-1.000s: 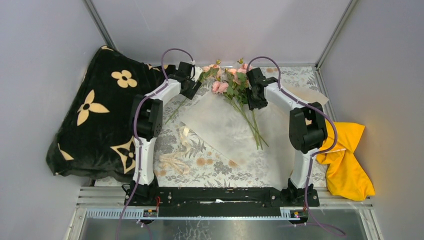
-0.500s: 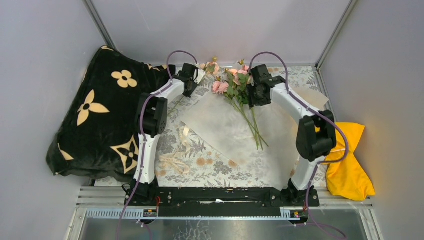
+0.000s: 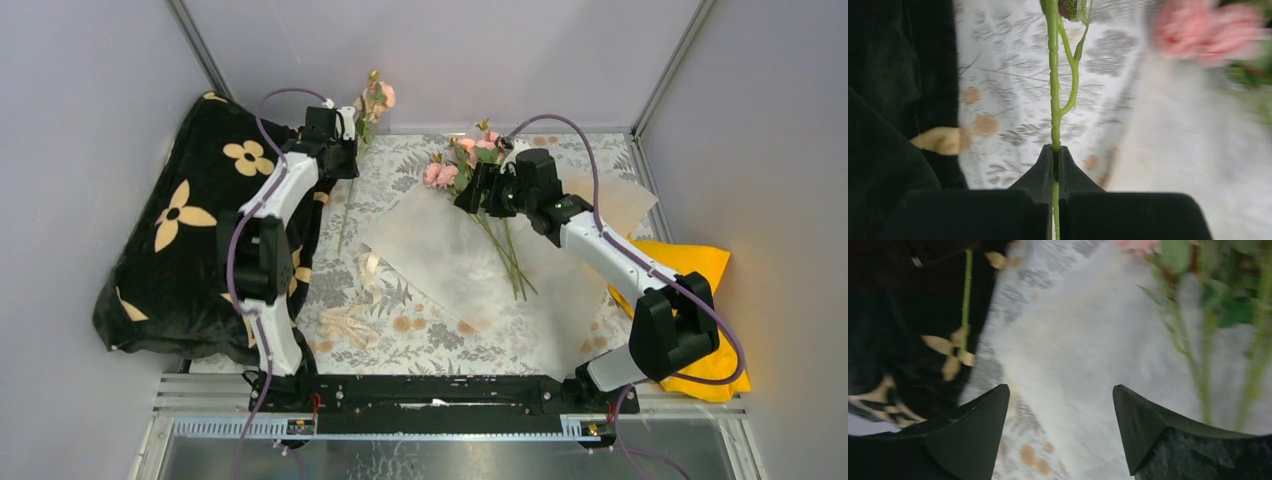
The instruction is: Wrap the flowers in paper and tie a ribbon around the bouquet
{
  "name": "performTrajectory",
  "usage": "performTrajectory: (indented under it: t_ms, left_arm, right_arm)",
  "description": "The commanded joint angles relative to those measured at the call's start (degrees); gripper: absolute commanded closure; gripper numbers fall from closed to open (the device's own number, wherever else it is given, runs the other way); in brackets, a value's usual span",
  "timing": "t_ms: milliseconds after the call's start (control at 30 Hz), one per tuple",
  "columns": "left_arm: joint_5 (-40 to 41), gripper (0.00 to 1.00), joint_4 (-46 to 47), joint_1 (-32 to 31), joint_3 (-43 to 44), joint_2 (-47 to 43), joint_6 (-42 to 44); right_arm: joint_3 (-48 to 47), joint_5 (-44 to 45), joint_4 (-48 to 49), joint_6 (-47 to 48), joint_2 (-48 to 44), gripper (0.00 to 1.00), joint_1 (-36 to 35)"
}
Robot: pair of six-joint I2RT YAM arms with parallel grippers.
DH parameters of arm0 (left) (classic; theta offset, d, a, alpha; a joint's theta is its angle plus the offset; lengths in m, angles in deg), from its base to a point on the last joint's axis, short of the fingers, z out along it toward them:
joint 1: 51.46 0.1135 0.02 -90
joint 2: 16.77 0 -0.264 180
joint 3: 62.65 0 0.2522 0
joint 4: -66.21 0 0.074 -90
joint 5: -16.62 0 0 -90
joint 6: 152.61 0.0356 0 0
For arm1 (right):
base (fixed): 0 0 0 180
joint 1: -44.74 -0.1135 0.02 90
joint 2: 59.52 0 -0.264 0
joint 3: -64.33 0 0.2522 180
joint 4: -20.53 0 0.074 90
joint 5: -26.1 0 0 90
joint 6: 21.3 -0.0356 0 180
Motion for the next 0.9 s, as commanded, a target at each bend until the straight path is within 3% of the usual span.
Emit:
performTrajectory:
  t_ms: [0, 133, 400, 533, 600, 667, 733, 767, 800, 833, 867]
  left_arm:
    - [-13.5, 1.0, 1.4, -3.1, -5.1, -11.3, -6.4]
    - [-16.7, 1.0, 1.7, -6.4, -11.2, -19.1, -6.9]
    - [-19.7, 1.0, 1.7, -14.8, -14.1, -26.1, -7.2]
    - [-22.0, 1.0, 1.7, -18.2, -15.1, -28.3, -6.5]
    - [-22.7, 1.0, 0.9, -19.4, -16.0, -29.9, -5.0]
    - [-24.2, 1.0, 0.0, -20.0, -17.1, -31.6, -4.2]
    - [-27.1, 1.0, -2.0, -20.2, -17.7, -33.4, -2.8]
    - [-28.5, 1.0, -3.3, -20.2, -17.8, -33.8, -1.7]
    - [-29.5, 1.0, -4.7, -20.2, -17.7, -34.1, -0.9]
    - [-29.3, 0.62, -6.3, -20.2, -17.3, -34.2, -0.7]
    - [-28.6, 0.42, -7.3, -20.1, -17.2, -34.2, -0.6]
  right_arm:
    - [-0.1, -8.6, 25.8, -17.0, 1.7, 0.13, -2.2]
    - [-1.1, -9.0, 35.9, -26.3, 5.0, 0.01, -3.2]
    - [-5.8, -6.3, 38.8, -28.0, 10.5, 0.01, -7.0]
    - [-5.3, -5.3, 37.8, -28.2, 11.3, 0.08, -7.0]
    - [-4.9, -6.2, 37.7, -27.5, 11.1, 0.19, -7.0]
    - [-4.6, -7.9, 37.3, -25.8, 10.4, 0.38, -6.9]
    - [-3.4, -8.3, 35.7, -23.4, 8.5, 0.82, -6.4]
    - [-2.3, -7.6, 34.6, -21.9, 7.2, 0.97, -6.0]
    - [-1.7, -7.6, 33.2, -20.0, 5.4, 1.0, -5.0]
    - [-1.7, -8.4, 30.4, -17.5, 4.6, 1.0, -3.8]
    - [-3.1, -9.2, 25.5, -13.4, 4.2, 1.0, -2.4]
